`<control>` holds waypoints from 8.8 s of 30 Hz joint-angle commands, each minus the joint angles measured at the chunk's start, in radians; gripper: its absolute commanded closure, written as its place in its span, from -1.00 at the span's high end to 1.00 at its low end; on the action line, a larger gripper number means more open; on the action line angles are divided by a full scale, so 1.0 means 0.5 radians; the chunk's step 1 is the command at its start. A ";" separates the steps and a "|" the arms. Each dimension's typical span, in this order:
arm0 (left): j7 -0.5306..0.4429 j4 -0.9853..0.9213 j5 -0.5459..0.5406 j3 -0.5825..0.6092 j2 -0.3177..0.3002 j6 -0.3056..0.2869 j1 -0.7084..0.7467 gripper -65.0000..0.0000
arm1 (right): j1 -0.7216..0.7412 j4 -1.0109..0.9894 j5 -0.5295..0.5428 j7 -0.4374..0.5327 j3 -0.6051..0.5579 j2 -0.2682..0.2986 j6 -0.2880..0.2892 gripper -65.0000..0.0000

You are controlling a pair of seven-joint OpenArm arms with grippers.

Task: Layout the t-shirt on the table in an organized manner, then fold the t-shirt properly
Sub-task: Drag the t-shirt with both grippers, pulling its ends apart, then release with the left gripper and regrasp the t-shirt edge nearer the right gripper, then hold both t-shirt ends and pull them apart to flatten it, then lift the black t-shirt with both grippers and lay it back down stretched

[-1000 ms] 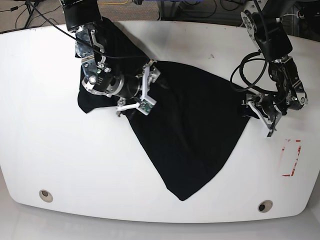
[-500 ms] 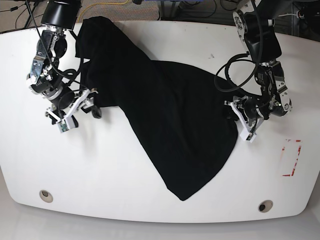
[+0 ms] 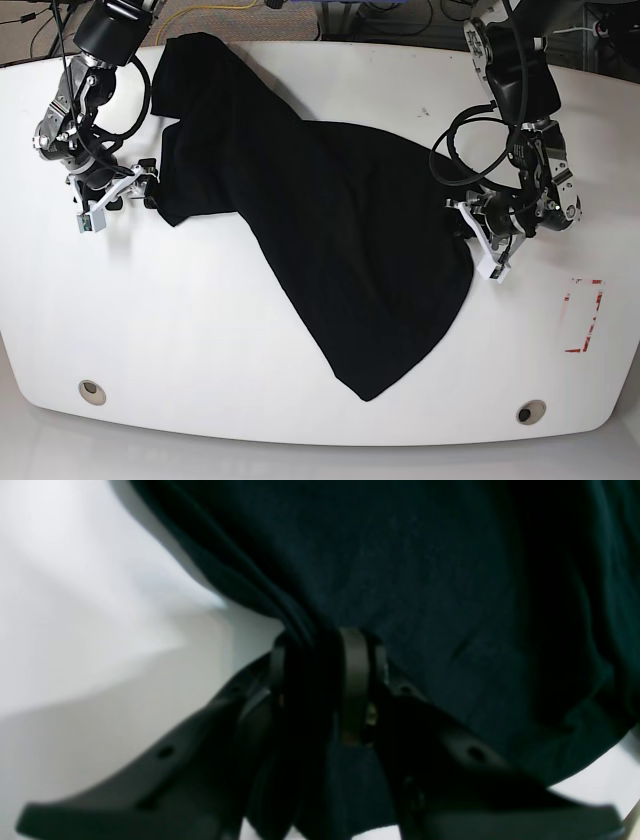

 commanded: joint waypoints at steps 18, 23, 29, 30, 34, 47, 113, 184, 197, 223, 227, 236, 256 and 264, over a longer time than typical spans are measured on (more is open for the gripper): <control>-0.006 0.042 -0.028 -0.009 -0.166 -0.003 0.030 -0.81 | 0.034 0.003 0.031 0.044 -0.176 -0.178 0.013 0.50; -0.006 0.042 -0.022 -0.144 -0.169 -0.003 0.057 -0.81 | 0.043 0.003 -0.055 0.050 -0.179 -0.202 0.013 0.18; -0.009 0.039 -0.019 -0.245 -0.221 -0.003 0.064 -0.81 | 0.074 0.003 -0.162 0.047 -0.179 -0.205 0.013 -0.84; -0.009 0.039 -0.019 -0.248 -0.231 -0.003 0.064 -0.81 | 0.080 0.003 -0.175 0.044 -0.179 -0.205 0.013 -0.99; -0.009 0.042 -0.022 -0.288 -0.264 -0.003 0.061 -0.81 | 0.096 0.040 -0.190 0.041 -0.179 -0.190 0.013 -0.94; 0.273 0.478 -0.028 -0.488 -0.261 -0.003 -0.065 -0.81 | 0.350 0.347 -0.190 -0.275 -0.182 -0.024 0.013 -0.94; 0.625 0.423 -0.031 -0.006 0.239 -0.003 0.429 0.20 | 0.639 0.485 -0.175 -0.591 -0.185 -0.101 0.013 -0.93; 0.399 0.779 -0.031 -0.009 0.177 -0.003 0.416 -1.00 | 0.433 0.537 -0.193 -0.499 -0.185 -0.110 0.013 -1.00; 0.513 0.914 -0.031 -0.018 0.138 -0.003 0.048 -1.00 | 0.743 0.534 -0.199 -0.499 -0.188 -0.086 0.013 -1.00; 0.625 0.911 -0.025 -0.313 -0.068 -0.003 -1.161 -1.00 | 1.928 0.310 -0.595 -0.505 -0.719 0.138 0.013 -1.00; 0.625 0.902 -0.025 -0.313 -0.160 -0.003 -1.284 -1.00 | 2.099 0.212 -0.595 -0.505 -0.722 0.178 0.013 -1.00; 0.625 0.911 -0.025 -0.316 -0.228 -0.003 -1.339 -1.00 | 2.277 0.092 -0.592 -0.512 -0.722 0.246 0.013 -1.00; 0.625 1.147 -0.031 -0.322 -0.154 -0.003 -0.323 -1.00 | 1.068 0.669 -0.592 -0.653 -0.388 0.160 0.013 -1.00; 0.583 1.162 -0.031 -0.374 -0.157 -0.003 0.238 -1.00 | 0.378 0.789 -0.595 -0.521 -0.188 -0.030 0.013 -1.00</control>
